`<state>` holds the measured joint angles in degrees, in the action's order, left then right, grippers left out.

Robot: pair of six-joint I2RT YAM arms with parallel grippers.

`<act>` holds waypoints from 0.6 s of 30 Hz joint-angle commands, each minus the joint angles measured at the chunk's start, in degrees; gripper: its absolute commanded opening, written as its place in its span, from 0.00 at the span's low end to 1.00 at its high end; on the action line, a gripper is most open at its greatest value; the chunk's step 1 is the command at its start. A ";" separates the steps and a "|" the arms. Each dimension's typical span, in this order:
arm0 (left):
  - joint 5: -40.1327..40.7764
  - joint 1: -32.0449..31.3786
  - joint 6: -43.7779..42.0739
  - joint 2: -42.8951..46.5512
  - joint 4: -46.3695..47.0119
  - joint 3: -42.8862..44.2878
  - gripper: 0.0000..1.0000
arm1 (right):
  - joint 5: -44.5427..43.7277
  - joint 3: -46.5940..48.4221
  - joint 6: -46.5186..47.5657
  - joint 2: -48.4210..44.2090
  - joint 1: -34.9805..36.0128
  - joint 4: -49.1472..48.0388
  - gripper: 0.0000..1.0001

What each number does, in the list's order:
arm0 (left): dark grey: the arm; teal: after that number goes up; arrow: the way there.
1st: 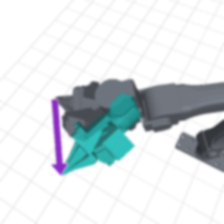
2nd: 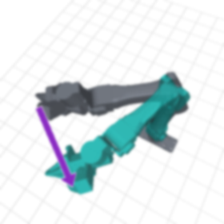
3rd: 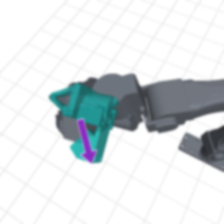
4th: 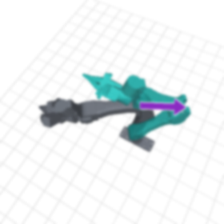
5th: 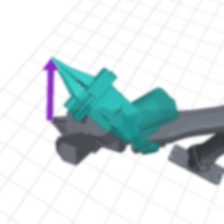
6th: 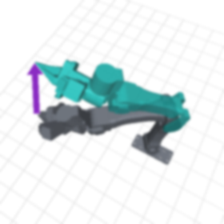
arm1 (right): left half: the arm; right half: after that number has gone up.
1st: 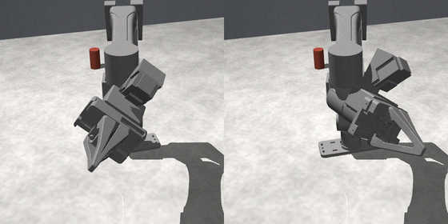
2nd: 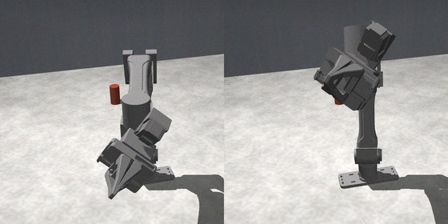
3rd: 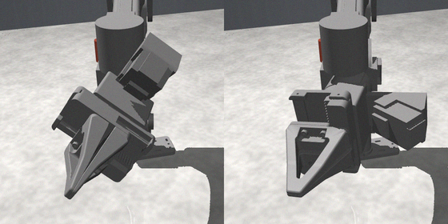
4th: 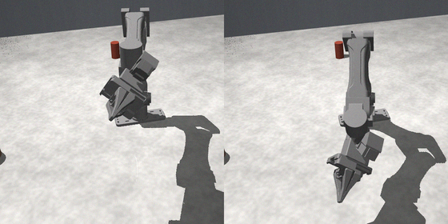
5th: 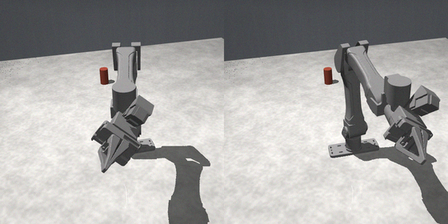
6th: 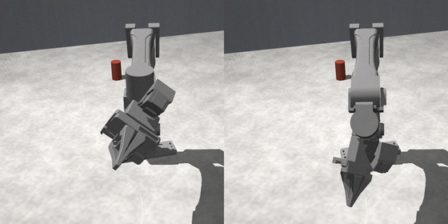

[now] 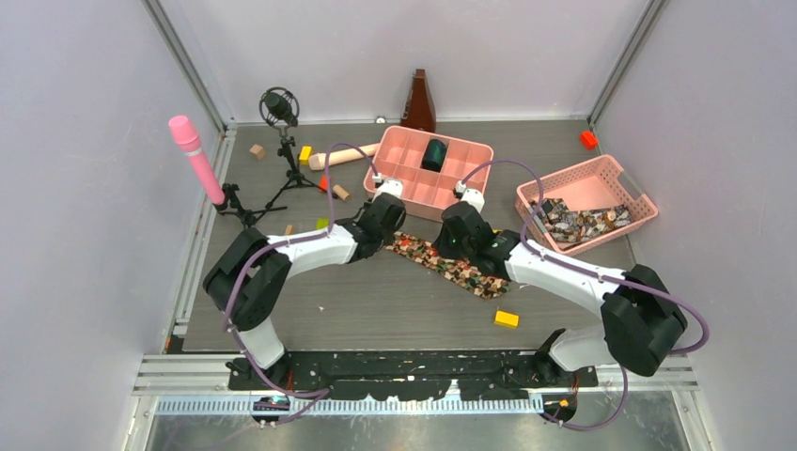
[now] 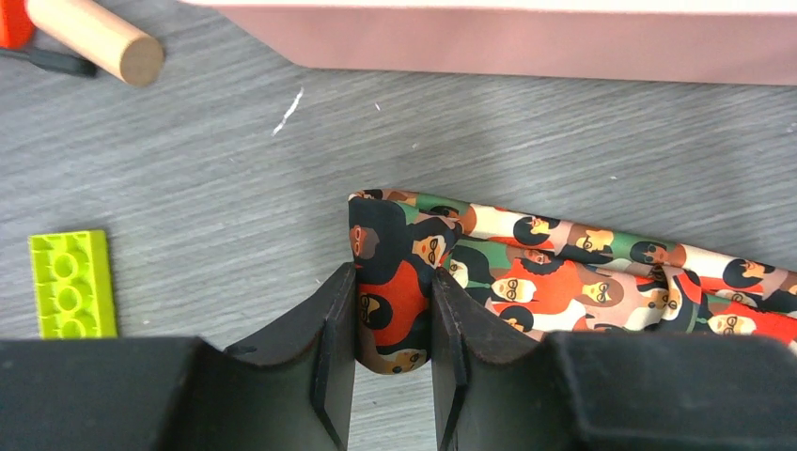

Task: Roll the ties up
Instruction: Roll the tie at the center of the board.

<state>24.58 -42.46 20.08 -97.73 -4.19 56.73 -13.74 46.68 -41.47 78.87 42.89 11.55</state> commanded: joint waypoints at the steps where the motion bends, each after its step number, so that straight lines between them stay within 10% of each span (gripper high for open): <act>1: 7.92 -1.25 -3.49 -1.70 0.12 3.07 0.00 | -2.57 -0.52 1.20 -3.73 -0.36 1.02 0.05; 15: 17.55 -7.54 -9.61 -8.85 -1.42 7.62 0.01 | -6.18 -1.72 1.57 -10.47 -1.03 4.63 0.06; 18: 17.53 -8.51 -9.96 -9.42 -1.30 7.97 0.15 | -6.79 -1.95 1.47 -12.38 -1.14 5.29 0.07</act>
<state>39.92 -49.69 11.22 -105.91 -5.06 62.89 -17.63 44.93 -40.58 70.22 42.13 16.19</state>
